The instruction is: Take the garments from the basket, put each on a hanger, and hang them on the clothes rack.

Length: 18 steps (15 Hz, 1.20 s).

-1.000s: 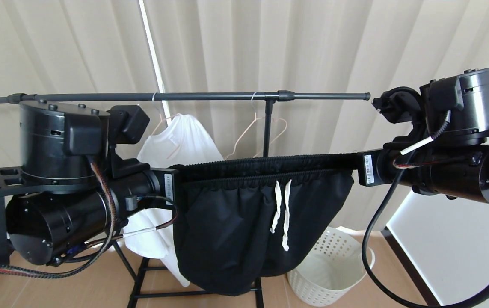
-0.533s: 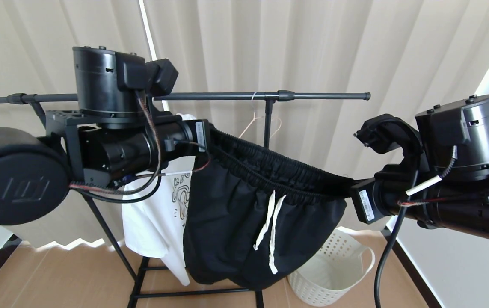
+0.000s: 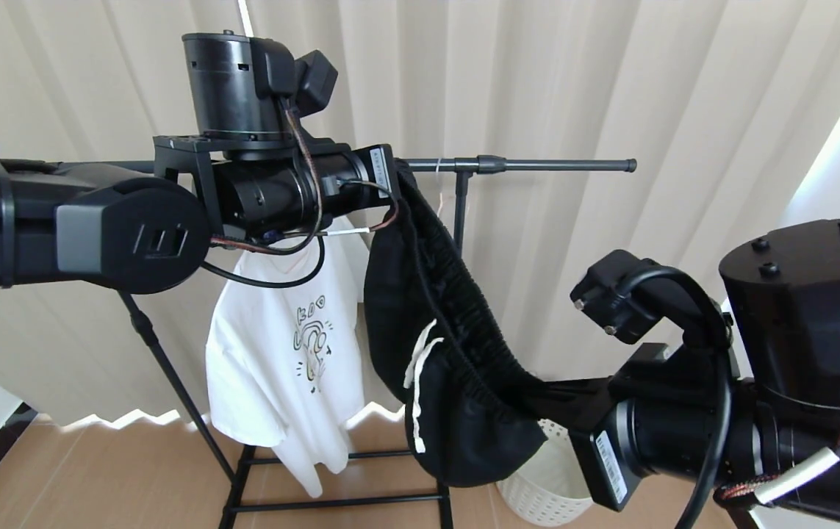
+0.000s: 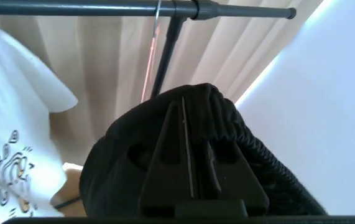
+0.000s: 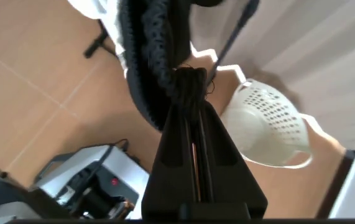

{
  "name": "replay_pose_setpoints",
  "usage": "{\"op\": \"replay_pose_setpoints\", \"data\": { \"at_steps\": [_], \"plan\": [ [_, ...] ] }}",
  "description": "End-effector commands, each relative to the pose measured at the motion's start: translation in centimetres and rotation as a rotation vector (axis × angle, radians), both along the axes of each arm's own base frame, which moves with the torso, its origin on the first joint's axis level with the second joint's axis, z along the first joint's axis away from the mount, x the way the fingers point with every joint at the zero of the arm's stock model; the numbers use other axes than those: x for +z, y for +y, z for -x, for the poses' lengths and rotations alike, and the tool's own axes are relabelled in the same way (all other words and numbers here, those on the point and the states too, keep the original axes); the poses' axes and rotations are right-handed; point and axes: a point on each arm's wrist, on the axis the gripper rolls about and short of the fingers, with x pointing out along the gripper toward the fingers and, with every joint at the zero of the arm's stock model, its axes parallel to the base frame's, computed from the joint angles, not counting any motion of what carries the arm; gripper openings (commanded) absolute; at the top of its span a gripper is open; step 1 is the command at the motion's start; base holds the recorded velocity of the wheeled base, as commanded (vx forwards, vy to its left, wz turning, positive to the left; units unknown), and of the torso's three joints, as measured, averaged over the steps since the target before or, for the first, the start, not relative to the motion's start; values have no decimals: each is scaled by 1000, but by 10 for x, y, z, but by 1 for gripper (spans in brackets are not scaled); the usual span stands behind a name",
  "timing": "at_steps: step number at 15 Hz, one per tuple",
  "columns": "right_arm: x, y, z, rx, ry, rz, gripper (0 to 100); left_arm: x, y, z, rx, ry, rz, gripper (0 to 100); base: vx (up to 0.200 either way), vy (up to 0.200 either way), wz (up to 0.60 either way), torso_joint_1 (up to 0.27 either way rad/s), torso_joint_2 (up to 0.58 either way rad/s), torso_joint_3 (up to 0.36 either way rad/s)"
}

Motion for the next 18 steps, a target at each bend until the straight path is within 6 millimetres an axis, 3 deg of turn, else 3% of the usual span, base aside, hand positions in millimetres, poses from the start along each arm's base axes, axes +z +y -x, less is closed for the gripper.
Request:
{"op": "replay_pose_setpoints", "data": {
  "at_steps": [1,6,9,12,15,18],
  "plan": [
    [2,27,13,60,53,-67,0,0,-3,-5,-39,1,33,0,0,0,0,0,0,0],
    [7,61,10,28,74,-279,0,-1,-3,-5,-51,-2,53,0,0,0,0,0,0,0],
    [9,55,10,22,66,-270,0,2,-2,-3,-50,-9,53,0,0,0,0,0,0,0],
    [7,20,-5,-33,62,-55,0,7,6,-2,-31,-5,43,0,0,0,0,0,0,0],
    [0,2,-34,-173,7,55,0,11,16,10,-11,51,-28,0,0,0,0,0,0,0],
    [-13,13,-92,-447,-113,95,0,-4,23,24,110,170,-207,0,0,0,0,0,0,0]
  ]
}}
